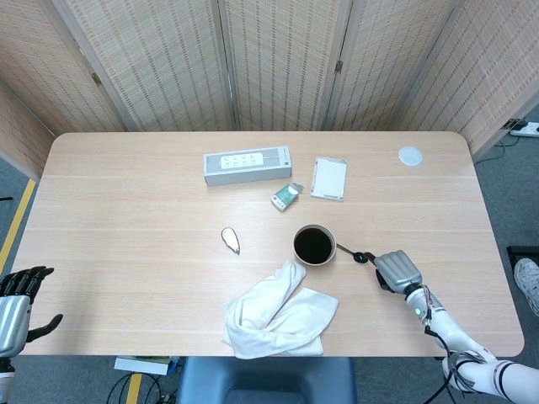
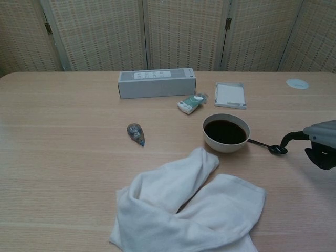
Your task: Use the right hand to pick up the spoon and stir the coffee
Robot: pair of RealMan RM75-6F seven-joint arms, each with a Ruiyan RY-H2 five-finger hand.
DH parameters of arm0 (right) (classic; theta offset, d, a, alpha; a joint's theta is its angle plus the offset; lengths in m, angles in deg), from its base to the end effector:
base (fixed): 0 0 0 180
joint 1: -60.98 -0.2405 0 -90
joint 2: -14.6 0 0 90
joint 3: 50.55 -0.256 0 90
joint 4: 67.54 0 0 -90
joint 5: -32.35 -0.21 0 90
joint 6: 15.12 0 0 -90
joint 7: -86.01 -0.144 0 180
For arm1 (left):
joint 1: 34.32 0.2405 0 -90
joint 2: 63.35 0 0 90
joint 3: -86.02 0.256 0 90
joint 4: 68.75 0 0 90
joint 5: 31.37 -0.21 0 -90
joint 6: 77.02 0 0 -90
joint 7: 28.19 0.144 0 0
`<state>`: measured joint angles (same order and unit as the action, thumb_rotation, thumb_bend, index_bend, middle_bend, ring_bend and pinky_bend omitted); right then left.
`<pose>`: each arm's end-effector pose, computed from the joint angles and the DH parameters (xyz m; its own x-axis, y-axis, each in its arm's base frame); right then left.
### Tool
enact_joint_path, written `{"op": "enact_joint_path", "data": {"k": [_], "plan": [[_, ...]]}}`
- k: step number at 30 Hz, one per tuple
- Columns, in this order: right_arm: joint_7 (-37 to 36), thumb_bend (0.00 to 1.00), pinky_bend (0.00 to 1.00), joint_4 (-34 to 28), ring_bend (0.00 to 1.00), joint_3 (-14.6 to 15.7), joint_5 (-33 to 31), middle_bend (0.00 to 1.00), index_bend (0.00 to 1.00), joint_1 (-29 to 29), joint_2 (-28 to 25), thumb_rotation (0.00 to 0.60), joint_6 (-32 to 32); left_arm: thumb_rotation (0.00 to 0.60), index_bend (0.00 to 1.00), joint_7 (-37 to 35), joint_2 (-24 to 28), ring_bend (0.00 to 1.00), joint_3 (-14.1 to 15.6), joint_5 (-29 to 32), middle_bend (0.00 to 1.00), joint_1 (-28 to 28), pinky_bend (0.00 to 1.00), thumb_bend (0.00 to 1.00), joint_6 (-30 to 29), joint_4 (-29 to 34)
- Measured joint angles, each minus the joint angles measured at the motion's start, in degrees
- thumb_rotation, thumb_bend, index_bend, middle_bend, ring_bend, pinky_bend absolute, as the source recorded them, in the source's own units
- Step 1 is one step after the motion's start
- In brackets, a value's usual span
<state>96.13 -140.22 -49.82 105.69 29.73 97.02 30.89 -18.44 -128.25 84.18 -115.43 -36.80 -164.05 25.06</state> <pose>-0.3021 -0.2951 0.0043 0.6029 -0.4694 0.6451 -0.7958 -0.2957 0.5285 -0.3159 0.1638 0.1561 0.5112 0.0143 0.8593 0.8575 0.0595 -0.5111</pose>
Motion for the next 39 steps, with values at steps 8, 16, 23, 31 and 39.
{"op": "enact_joint_path", "data": {"k": [8, 16, 23, 31, 39], "plan": [[-0.4, 0.79, 1.0, 2.8, 1.0, 0.3, -0.2, 1.0, 0.23, -0.3, 1.7, 0.6, -1.7, 0.6, 0.22, 0.0, 0.3, 0.19, 0.1, 0.1, 0.21, 0.3, 0.19, 0.22, -0.2, 0.2], [-0.4, 0.79, 1.0, 3.9, 1.0, 0.1, -1.1, 1.0, 0.23, 0.3, 1.2, 0.6, -1.7, 0.6, 0.22, 0.0, -0.1, 0.19, 0.1, -0.2, 0.21, 0.2, 0.19, 0.22, 0.0, 0.1], [0.1, 0.79, 1.0, 5.2, 1.0, -0.2, -1.6, 1.0, 0.23, 0.4, 1.4, 0.6, -1.7, 0.6, 0.22, 0.2, -0.2, 0.19, 0.1, -0.1, 0.21, 0.1, 0.19, 0.21, 0.2, 0.0], [-1.2, 0.79, 1.0, 4.7, 1.0, -0.7, -0.2, 1.0, 0.23, 0.7, 1.2, 0.6, 0.0, 0.6, 0.22, 0.4, -0.1, 0.19, 0.1, 0.0, 0.21, 0.3, 0.19, 0.21, 0.1, 0.3], [-1.4, 0.79, 1.0, 2.2, 1.0, 0.1, 1.6, 1.0, 0.23, 0.9, 0.4, 0.6, 0.4, 0.6, 0.22, 0.6, -0.1, 0.19, 0.1, 0.0, 0.21, 0.2, 0.19, 0.21, 0.3, 0.4]]}}
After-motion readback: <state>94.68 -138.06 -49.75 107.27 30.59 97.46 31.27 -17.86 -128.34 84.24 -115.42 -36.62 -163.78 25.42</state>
